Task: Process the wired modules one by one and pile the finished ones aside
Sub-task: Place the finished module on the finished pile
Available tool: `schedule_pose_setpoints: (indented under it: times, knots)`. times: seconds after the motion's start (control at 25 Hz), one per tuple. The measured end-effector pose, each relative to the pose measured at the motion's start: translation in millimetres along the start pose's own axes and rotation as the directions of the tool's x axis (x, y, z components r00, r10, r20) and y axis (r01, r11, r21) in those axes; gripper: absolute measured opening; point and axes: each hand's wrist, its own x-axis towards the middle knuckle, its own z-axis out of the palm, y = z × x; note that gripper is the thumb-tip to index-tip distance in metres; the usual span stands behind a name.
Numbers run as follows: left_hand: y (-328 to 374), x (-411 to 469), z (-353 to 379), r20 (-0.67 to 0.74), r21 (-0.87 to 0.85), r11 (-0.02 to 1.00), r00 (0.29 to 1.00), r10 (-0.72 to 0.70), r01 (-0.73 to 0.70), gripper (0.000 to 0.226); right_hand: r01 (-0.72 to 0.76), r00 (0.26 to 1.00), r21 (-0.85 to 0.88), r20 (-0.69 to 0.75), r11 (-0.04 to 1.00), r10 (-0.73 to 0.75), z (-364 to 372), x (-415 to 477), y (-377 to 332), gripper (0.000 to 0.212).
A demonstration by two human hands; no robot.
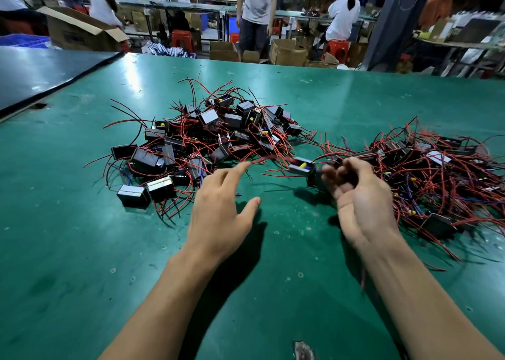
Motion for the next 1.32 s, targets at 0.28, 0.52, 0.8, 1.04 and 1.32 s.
schedule_pose_setpoints:
  times: [0.28,0.52,0.8,1.04,1.32]
  knots:
    - [-8,-2,13,0.184,0.016,1.0,0.983,-0.001,-0.002,0.025,0.197,0.964,-0.418,-0.083,0.887,-0.254,5,-15,14,0.009]
    - [-11,9,10,-0.074,-0.191,0.954,0.966,-0.247,0.23,0.012,0.682,0.731,-0.65,0.619,0.336,-0.287,73,-26,68,0.015]
    - [-25,16,-5,-0.06,-0.331,0.844,0.883,-0.465,0.422,0.015,0.662,0.749,-0.742,0.647,-0.106,0.143,134,47,119,0.043]
    - [-11,28,-15,0.265,-0.764,0.301,0.702,-0.661,0.571,0.025,0.662,0.73,-0.721,0.682,0.205,0.04,121,39,72,0.045]
    - [-1,27,-36,0.538,-0.769,-0.036,0.616,-0.576,0.639,0.019,0.574,0.468,-0.739,0.649,0.352,0.6,124,13,18,0.013]
